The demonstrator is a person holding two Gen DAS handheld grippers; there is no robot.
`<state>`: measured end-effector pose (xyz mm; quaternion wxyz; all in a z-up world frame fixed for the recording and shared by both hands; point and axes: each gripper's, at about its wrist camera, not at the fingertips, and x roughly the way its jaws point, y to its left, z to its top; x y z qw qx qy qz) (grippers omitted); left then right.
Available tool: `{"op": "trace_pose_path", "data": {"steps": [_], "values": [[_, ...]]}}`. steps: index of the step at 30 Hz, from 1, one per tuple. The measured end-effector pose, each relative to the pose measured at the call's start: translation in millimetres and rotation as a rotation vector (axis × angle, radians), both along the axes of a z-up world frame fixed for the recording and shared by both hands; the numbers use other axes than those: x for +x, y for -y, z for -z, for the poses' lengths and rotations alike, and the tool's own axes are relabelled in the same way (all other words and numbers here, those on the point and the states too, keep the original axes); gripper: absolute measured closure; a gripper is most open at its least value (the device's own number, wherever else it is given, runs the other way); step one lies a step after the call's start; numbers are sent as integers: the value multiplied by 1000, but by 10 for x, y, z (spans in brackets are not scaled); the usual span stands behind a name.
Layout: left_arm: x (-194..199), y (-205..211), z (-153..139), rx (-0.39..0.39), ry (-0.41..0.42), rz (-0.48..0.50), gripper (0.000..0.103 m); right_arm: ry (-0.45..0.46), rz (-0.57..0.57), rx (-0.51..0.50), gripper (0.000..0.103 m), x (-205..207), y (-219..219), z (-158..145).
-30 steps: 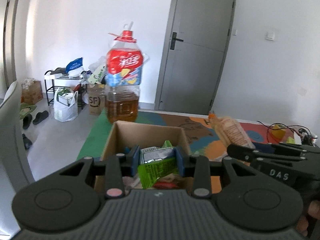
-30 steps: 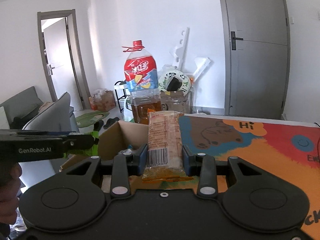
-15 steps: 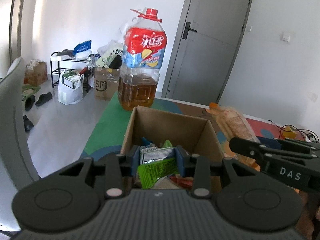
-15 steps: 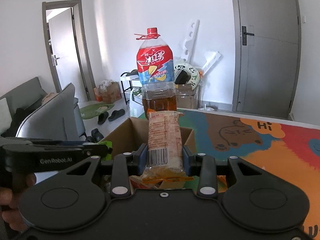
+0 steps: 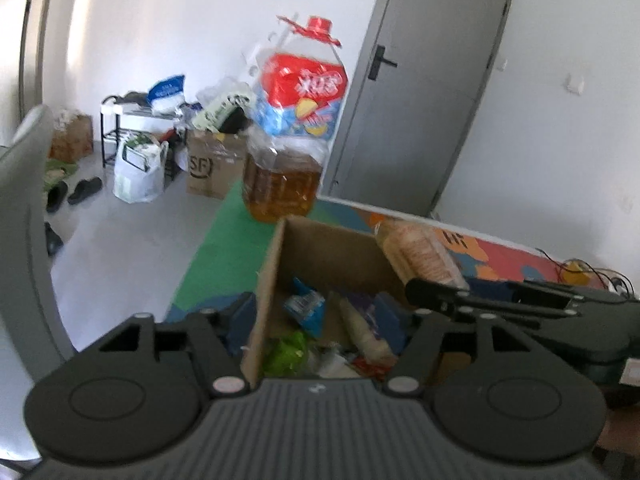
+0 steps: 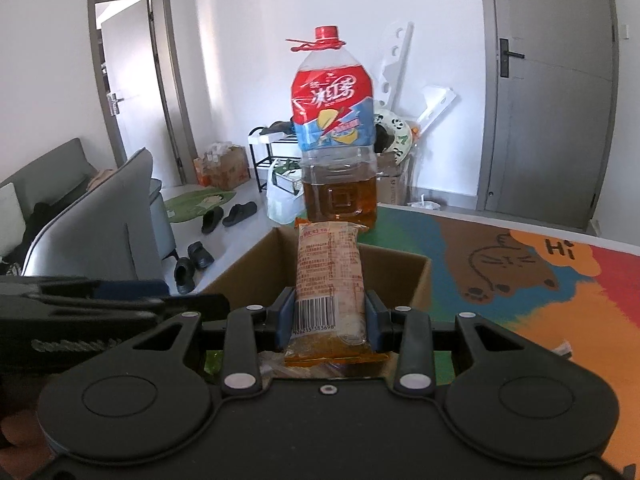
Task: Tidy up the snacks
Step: 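Open the left tool to drop the green packet while the right tool drops the pastry, then move both tools from the box toward the orange and clear packets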
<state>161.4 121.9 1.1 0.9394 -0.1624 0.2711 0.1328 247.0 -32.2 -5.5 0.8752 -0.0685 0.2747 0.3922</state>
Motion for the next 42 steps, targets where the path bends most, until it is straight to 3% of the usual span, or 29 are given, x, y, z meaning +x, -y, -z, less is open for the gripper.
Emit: {"op": "trace_pose_path", "data": {"steps": [7,9,19,42], "values": [[-124,-160,-22,1,-1,-41,37,-15,-11,34,63,-24,-131,-23],[-148,-190,-13,-6,-6,-50,36,-29,-12,56,51,-27,-114,-41],[-195,-191,8,4,-14,-66,22,-10,43,25,48,-55,137,-79],[-118,391,-36,28,-13,30,15,-17,164,31,32,-28,867,-41]]}}
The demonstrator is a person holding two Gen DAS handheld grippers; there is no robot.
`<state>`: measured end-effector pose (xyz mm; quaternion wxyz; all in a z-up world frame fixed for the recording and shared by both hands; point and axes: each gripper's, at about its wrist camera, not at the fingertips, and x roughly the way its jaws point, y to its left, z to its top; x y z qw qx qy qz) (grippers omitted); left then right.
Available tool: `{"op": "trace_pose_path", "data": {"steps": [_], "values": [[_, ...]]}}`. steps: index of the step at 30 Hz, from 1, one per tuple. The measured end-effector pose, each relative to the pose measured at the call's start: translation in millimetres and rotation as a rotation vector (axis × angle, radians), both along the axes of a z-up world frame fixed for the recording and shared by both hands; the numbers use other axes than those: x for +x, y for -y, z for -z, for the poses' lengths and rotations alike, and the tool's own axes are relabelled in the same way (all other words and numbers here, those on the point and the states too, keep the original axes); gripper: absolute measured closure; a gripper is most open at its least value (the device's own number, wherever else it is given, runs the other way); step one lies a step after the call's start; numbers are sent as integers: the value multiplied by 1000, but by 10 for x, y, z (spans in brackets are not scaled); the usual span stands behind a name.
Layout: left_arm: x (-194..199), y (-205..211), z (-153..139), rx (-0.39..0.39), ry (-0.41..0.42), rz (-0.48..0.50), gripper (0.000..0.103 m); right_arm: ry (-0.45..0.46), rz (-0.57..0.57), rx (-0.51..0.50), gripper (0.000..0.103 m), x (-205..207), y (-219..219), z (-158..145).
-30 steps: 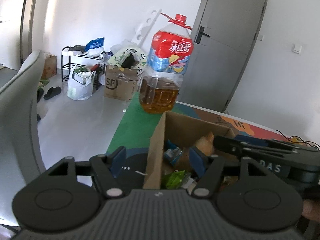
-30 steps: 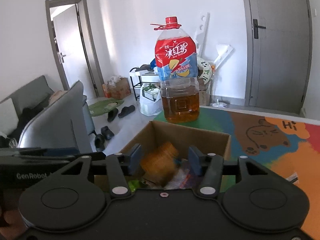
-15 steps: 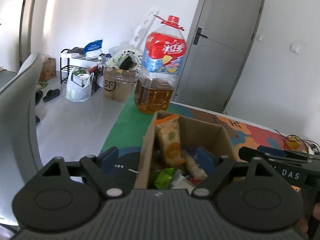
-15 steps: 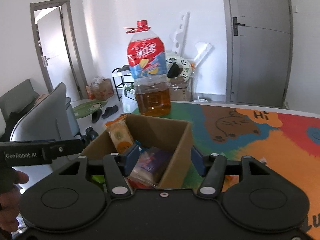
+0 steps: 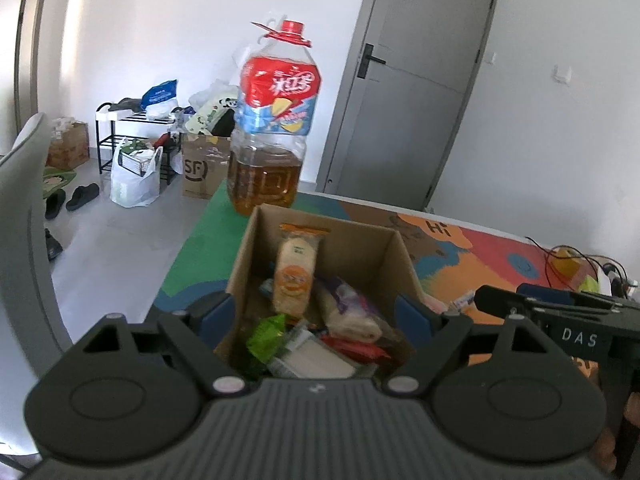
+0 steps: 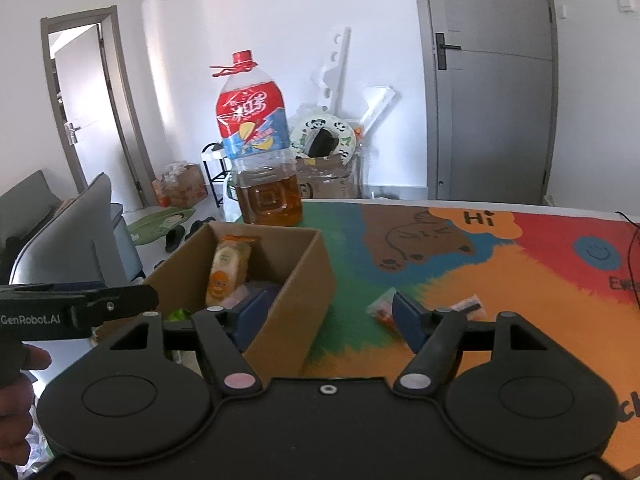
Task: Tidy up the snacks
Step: 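Move both tools from the box toward the orange and clear packets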
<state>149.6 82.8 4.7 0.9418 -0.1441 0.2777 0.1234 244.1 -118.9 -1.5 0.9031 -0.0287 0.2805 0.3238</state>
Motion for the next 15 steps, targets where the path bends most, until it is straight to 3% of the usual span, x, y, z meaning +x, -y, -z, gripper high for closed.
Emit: {"op": "trace_pose_path", "data": {"steps": [6,15], "values": [[73,156,29,16,-31,21,10,-8,22,-2,19,-1,168,25],[136,447,25,30,-35,70,9,-22,70,4,10,40,444,68]]}}
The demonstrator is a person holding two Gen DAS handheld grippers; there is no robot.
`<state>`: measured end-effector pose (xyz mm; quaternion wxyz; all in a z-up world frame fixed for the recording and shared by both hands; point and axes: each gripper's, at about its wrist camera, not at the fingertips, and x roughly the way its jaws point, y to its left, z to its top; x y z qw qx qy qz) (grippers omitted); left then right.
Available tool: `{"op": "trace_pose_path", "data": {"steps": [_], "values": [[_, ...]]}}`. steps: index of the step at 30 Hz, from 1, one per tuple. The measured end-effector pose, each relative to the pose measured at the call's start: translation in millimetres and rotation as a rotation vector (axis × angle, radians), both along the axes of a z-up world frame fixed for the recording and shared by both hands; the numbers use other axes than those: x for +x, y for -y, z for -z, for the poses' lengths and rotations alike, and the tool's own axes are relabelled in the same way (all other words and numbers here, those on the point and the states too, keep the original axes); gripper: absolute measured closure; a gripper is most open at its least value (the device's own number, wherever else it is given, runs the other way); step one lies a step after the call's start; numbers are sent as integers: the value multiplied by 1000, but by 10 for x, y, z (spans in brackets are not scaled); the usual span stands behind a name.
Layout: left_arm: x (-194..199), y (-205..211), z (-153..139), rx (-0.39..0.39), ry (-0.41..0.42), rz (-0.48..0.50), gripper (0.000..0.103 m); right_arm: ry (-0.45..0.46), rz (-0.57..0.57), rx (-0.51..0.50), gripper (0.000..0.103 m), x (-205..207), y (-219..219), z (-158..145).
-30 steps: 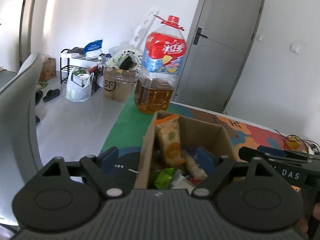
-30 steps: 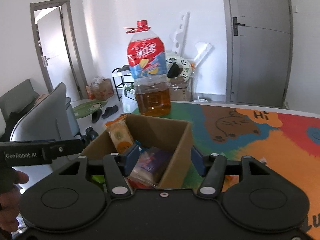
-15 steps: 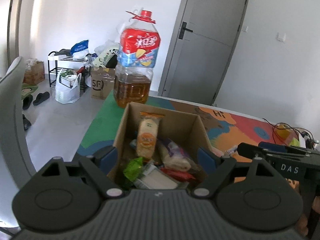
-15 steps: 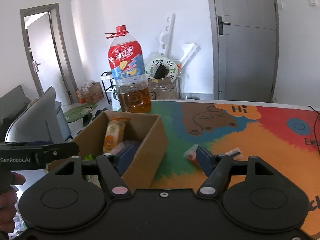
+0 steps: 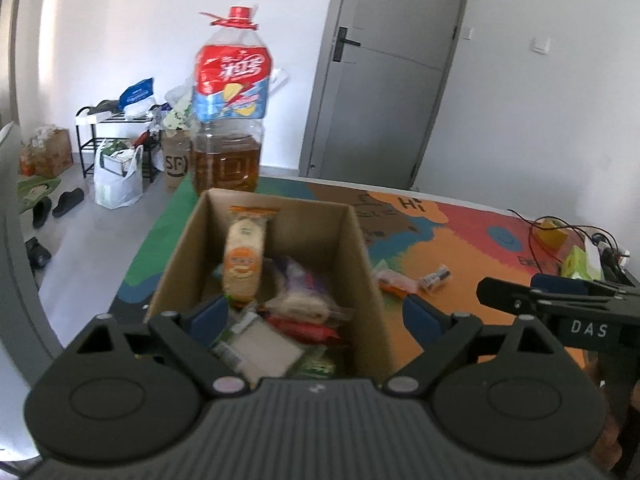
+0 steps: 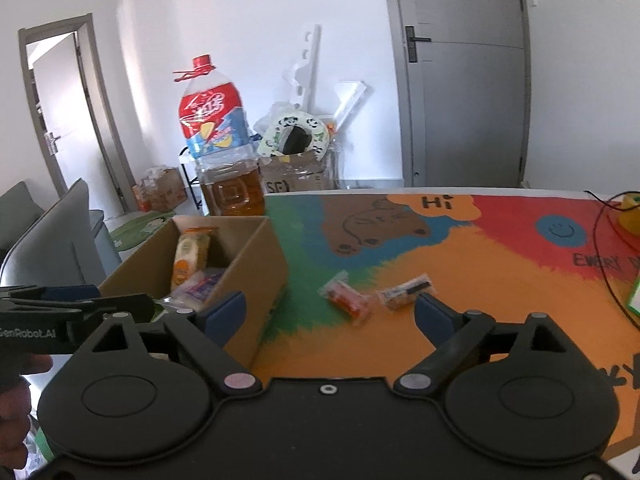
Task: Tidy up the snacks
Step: 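Move both tools from the box toward the orange and clear packets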
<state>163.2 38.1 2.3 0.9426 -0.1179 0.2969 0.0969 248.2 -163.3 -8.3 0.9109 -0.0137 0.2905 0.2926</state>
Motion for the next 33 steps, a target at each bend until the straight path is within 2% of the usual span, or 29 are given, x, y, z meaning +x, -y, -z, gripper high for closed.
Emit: {"op": "trace_pose_path", "data": {"steps": [20,33], "values": [[224,555,39,11,20,105,9,-19,135,45,7,144,687,109],[518,944,129,43,28,134,12,-58,161,94,8,364,964,216]]}}
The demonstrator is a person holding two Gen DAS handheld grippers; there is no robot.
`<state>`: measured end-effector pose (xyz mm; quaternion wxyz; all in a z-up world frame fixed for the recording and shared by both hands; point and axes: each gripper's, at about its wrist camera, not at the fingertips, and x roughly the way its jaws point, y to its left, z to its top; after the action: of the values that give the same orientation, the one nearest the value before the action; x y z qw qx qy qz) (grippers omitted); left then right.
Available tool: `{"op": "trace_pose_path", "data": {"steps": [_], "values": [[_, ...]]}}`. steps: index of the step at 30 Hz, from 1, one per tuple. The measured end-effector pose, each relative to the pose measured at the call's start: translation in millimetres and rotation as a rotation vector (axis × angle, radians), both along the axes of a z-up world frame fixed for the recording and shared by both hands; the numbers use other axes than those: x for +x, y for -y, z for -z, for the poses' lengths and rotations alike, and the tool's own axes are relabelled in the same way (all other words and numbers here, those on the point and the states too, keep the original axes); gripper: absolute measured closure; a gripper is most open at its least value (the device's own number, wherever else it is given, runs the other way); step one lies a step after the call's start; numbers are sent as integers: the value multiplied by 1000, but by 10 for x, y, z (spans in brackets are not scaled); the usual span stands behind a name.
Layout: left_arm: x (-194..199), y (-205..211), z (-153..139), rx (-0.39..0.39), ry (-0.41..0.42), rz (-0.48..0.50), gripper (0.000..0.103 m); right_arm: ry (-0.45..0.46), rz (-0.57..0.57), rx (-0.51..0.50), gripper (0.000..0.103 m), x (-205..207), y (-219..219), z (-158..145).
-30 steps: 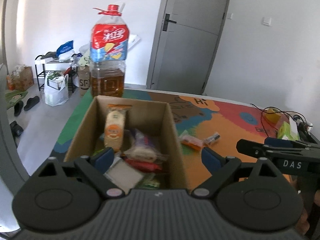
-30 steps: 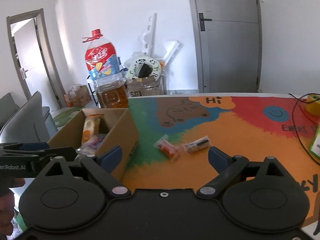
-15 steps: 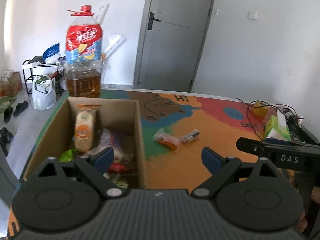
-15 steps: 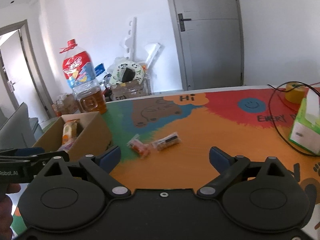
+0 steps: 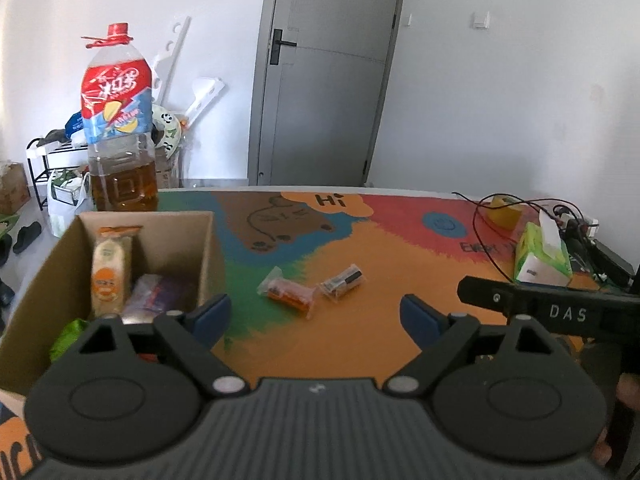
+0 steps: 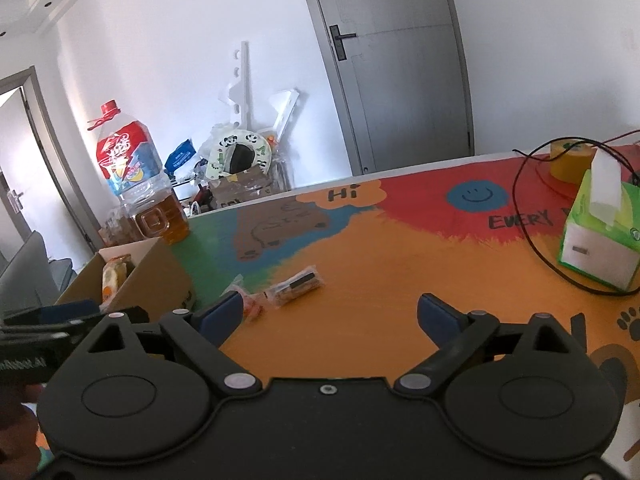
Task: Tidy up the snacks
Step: 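Move both tools from the box toward the orange and clear packets, then lower the left tool onto the orange packet while the right tool lowers onto the clear packet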
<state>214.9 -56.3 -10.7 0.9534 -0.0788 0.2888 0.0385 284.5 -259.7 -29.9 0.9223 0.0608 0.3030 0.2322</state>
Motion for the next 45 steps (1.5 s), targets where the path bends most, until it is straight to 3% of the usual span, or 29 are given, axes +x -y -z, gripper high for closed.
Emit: {"op": "trace_pose_path", "data": {"steps": [8,13,15,26,37,45], "values": [[154,58,131,-7,21,-46,21,-24,-5,21,15,211,9,70],[263,37,229,-41,3,-84,37,-33,-20,16,19,338,-57,108],[301,49,265,-39,3,-91,39,-38,-27,15,21,387,-84,123],[502,142,472,-47,-6,-156,44,-106,-71,17,28,796,-301,311],[814,18,785,-164,-28,-339,46,-176,-145,-26,34,1177,-622,515],[1005,-33,860,-186,-39,-409,46,-217,-168,-50,37,1404,-786,625]]}}
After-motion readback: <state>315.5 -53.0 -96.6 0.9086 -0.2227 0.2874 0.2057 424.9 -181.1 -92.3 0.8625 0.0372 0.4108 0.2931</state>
